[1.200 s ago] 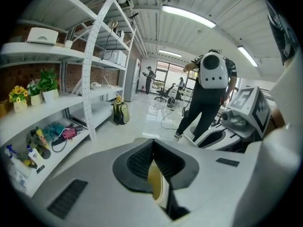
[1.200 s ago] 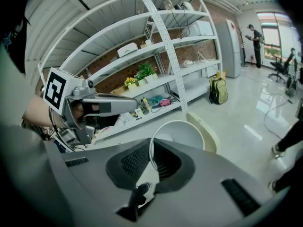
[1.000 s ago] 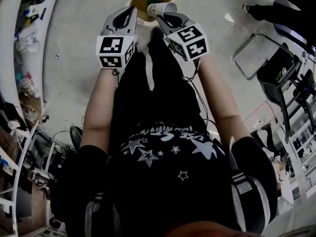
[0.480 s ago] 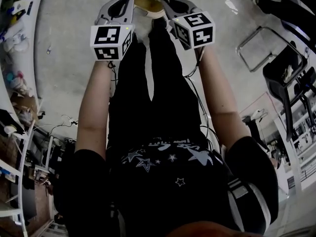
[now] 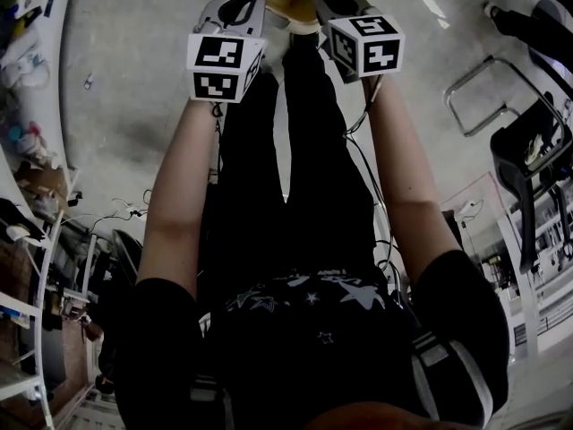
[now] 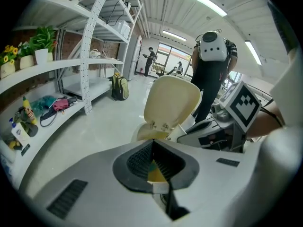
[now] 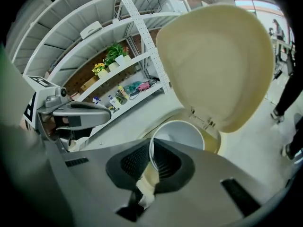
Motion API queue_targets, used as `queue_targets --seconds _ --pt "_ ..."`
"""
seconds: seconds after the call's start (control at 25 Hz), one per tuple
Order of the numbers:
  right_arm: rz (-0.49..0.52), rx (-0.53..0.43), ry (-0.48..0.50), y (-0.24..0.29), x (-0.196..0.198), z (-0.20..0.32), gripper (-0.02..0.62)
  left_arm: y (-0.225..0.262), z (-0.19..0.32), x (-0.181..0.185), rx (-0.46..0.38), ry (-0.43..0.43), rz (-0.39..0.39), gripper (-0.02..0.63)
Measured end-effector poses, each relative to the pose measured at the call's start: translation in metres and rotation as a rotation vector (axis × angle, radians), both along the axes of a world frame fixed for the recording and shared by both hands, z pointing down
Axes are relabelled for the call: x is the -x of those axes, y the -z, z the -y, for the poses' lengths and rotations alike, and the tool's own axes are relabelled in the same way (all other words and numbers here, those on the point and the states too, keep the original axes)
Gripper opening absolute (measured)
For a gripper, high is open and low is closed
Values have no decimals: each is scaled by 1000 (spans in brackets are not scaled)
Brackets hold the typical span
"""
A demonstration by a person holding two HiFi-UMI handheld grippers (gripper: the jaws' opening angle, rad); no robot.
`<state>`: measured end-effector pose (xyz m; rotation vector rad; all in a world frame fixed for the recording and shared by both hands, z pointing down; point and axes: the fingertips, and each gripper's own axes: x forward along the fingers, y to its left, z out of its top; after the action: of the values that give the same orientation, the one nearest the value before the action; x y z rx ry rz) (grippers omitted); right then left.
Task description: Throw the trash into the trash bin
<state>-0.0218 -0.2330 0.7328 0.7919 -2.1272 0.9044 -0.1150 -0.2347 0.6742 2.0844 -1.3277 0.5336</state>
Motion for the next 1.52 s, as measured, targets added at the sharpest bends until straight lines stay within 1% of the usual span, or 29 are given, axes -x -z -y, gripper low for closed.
queue_targets --seconds 0.16,0.28,0.48,0.6,0.64,0.68,0.84,1.24,1.36,1.52 --pt "-3 35 -26 -23 5 -8 18 -21 -11 1 40 -26 11 9" --pt "10 60 -47 -38 11 -13 18 -33 -15 7 58 -29 12 9" --pt "12 98 -63 -56 16 -22 18 -40 -17 8 65 -41 2 9" --pt "-5 104 -57 -57 15 -26 20 -38 -19 6 66 -48 -3 9" --pt "-11 101 -56 -56 14 -27 20 -37 -19 5 65 -49 -4 9" --pt "-14 101 -57 -55 14 -29 33 -35 -20 4 64 -50 -5 9" --pt "-8 107 -65 -52 14 -33 108 -30 -23 0 60 -61 -9 9" --pt "2 82 -88 -20 10 -33 110 -2 -27 -7 38 -83 -27 9" --pt "8 67 -95 -3 13 -31 110 14 -27 -5 23 -82 -38 9" --pt "16 36 -111 30 18 -30 110 41 -29 -1 -6 -91 -34 9"
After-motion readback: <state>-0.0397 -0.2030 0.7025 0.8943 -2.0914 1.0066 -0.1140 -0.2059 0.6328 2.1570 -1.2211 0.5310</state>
